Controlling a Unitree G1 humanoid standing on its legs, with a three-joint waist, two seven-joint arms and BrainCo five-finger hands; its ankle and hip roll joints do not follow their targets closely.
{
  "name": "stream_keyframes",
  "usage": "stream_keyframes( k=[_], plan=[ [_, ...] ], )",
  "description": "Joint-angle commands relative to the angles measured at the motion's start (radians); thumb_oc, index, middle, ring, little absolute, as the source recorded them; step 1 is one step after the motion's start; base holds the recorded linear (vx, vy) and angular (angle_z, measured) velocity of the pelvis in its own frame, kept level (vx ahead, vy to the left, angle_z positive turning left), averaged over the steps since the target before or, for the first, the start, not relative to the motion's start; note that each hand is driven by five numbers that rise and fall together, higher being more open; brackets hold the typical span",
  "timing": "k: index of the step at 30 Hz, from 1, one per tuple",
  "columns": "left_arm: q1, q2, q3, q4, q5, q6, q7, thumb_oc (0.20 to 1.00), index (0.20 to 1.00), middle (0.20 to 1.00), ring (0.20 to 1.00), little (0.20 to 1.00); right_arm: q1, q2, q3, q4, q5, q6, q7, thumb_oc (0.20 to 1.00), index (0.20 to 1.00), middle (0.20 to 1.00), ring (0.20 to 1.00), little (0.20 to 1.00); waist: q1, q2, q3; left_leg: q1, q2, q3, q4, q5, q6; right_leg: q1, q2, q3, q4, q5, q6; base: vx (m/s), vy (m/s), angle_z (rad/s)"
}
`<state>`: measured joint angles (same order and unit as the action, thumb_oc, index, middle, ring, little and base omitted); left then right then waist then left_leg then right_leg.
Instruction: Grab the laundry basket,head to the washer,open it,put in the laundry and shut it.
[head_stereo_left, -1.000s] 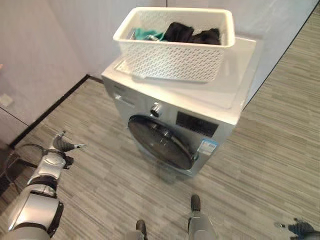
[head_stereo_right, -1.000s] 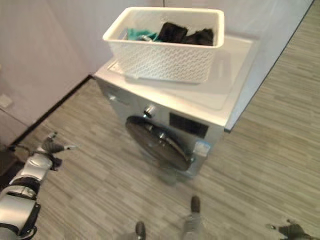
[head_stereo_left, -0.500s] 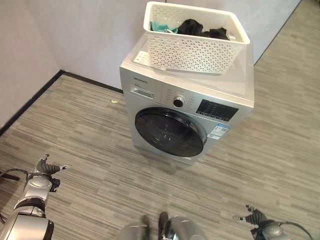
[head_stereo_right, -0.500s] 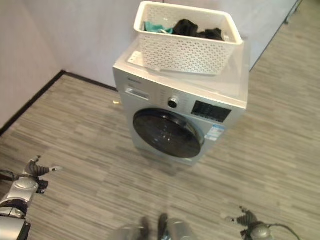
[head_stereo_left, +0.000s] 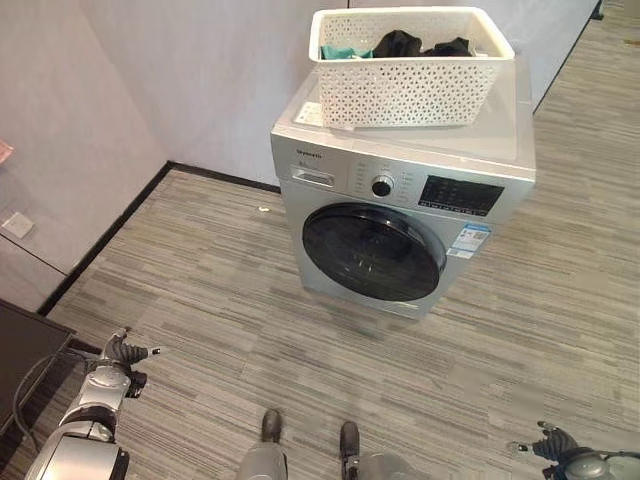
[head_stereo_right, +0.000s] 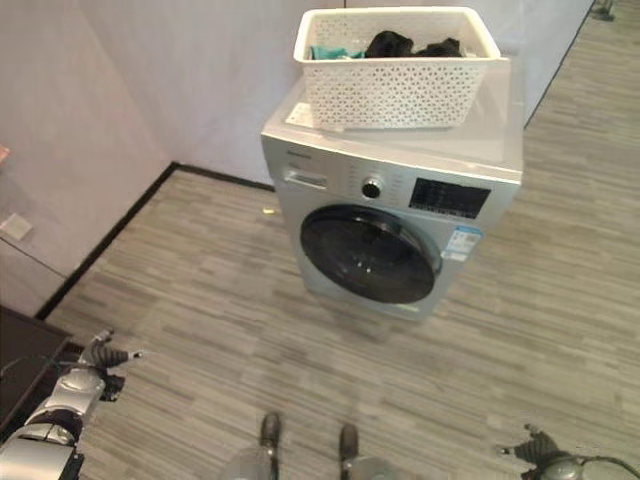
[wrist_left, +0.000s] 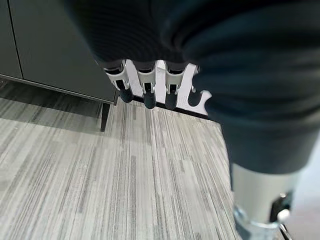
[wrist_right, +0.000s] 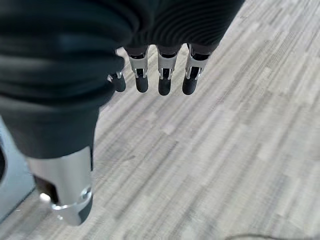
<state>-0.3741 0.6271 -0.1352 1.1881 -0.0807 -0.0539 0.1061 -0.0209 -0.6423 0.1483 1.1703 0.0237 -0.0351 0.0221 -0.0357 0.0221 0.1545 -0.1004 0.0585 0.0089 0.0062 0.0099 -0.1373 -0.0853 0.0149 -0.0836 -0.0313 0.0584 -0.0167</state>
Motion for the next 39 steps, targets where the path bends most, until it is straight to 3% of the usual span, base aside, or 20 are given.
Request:
stream_keyframes(
  k=[1,6,12,23,27,31,33,34,36,37,39],
  plan=[
    [0.031,0.009,0.032,-0.043,-0.003,-0.036,0.027,1.000,1.000,1.000,1.000,1.000,-0.036,-0.022,0.025,-0.002,-0.022,-0.011,-0.024,1.000,1.000,1.000,1.000,1.000,0.013,-0.027,-0.031,-0.029,-0.063,0.087,0.079,0.001,0.086,0.041,-0.044,-0.003,0.001,-0.040,0.127,0.03,0.201,-0.81],
    [0.089,-0.024,0.046,-0.096,0.014,-0.042,0.029,1.000,1.000,1.000,1.000,1.000,-0.072,0.016,0.078,-0.056,-0.067,-0.011,-0.022,1.000,1.000,1.000,1.000,1.000,0.046,-0.028,-0.043,0.035,-0.043,0.165,0.054,0.008,0.092,0.063,-0.046,0.035,-0.021,-0.016,0.144,0.06,0.069,-1.04],
    [0.073,-0.054,0.006,-0.136,0.030,-0.041,0.039,1.000,1.000,1.000,1.000,1.000,-0.014,0.034,0.049,-0.139,-0.022,-0.016,-0.016,1.000,1.000,1.000,1.000,1.000,0.015,-0.046,-0.059,0.060,-0.040,0.147,0.030,0.009,0.097,0.069,-0.033,0.067,-0.025,-0.021,0.134,0.03,-0.012,-0.02],
    [0.006,-0.097,-0.052,-0.130,0.029,-0.044,0.046,1.000,1.000,1.000,1.000,1.000,0.061,0.045,0.008,-0.150,0.012,-0.025,-0.027,1.000,1.000,1.000,1.000,1.000,-0.039,-0.065,-0.052,0.066,-0.026,0.131,0.019,0.005,0.091,0.055,-0.015,0.066,-0.004,-0.041,0.116,-0.01,-0.049,0.00],
    [-0.020,-0.132,-0.056,-0.161,-0.036,-0.070,0.056,1.000,1.000,1.000,1.000,1.000,0.107,0.076,-0.027,-0.147,0.076,-0.043,-0.049,1.000,1.000,1.000,1.000,1.000,-0.067,-0.080,-0.025,0.000,-0.014,0.118,0.141,0.008,0.069,0.037,-0.007,0.052,0.053,-0.064,0.086,-0.05,-0.109,0.18],
    [-0.033,-0.149,-0.072,-0.172,-0.029,-0.068,0.057,1.000,1.000,1.000,1.000,1.000,0.154,0.067,-0.044,-0.195,0.075,-0.046,-0.045,1.000,1.000,1.000,1.000,1.000,-0.080,-0.098,0.007,-0.111,-0.006,0.123,0.431,0.032,0.034,0.057,-0.007,0.028,0.077,-0.076,0.061,0.02,-0.137,0.34],
    [-0.037,-0.147,-0.075,-0.162,-0.033,-0.066,0.057,1.000,1.000,1.000,1.000,1.000,0.183,0.064,-0.047,-0.231,0.066,-0.044,-0.041,1.000,1.000,1.000,1.000,1.000,-0.078,-0.099,0.015,-0.126,-0.005,0.106,0.427,0.059,0.032,0.066,0.000,0.027,0.096,-0.091,0.056,0.15,-0.063,0.31],
    [-0.041,-0.152,-0.083,-0.152,-0.026,-0.067,0.056,1.000,1.000,1.000,1.000,1.000,0.208,0.063,-0.059,-0.262,0.059,-0.045,-0.039,1.000,1.000,1.000,1.000,1.000,-0.073,-0.101,0.011,-0.205,0.016,0.136,0.298,0.067,0.054,0.091,-0.008,0.009,0.090,-0.111,0.063,0.34,0.019,1.03],
    [-0.008,-0.141,-0.070,-0.150,-0.022,-0.069,0.056,1.000,1.000,1.000,1.000,1.000,0.195,0.075,-0.041,-0.275,0.051,-0.056,-0.051,1.000,1.000,1.000,1.000,1.000,-0.038,-0.086,0.019,-0.278,0.049,0.113,0.112,0.189,0.034,0.154,0.015,0.034,0.087,-0.161,0.067,0.57,0.097,1.23],
    [0.007,-0.133,-0.055,-0.143,-0.024,-0.067,0.056,1.000,1.000,1.000,1.000,1.000,0.170,0.072,-0.025,-0.274,0.041,-0.053,-0.048,1.000,1.000,1.000,1.000,1.000,-0.034,-0.081,0.016,-0.286,0.066,0.156,0.132,0.208,0.027,0.180,0.017,0.046,0.081,-0.176,0.070,0.63,0.215,-0.16],
    [0.050,-0.130,-0.031,-0.142,-0.028,-0.067,0.057,1.000,1.000,1.000,1.000,1.000,0.150,0.084,-0.007,-0.293,0.018,-0.045,-0.048,1.000,1.000,1.000,1.000,1.000,-0.020,-0.086,-0.005,-0.277,0.033,0.161,0.174,0.153,0.062,0.207,-0.022,0.067,0.087,-0.202,0.091,0.49,0.266,-0.68]
  ],
)
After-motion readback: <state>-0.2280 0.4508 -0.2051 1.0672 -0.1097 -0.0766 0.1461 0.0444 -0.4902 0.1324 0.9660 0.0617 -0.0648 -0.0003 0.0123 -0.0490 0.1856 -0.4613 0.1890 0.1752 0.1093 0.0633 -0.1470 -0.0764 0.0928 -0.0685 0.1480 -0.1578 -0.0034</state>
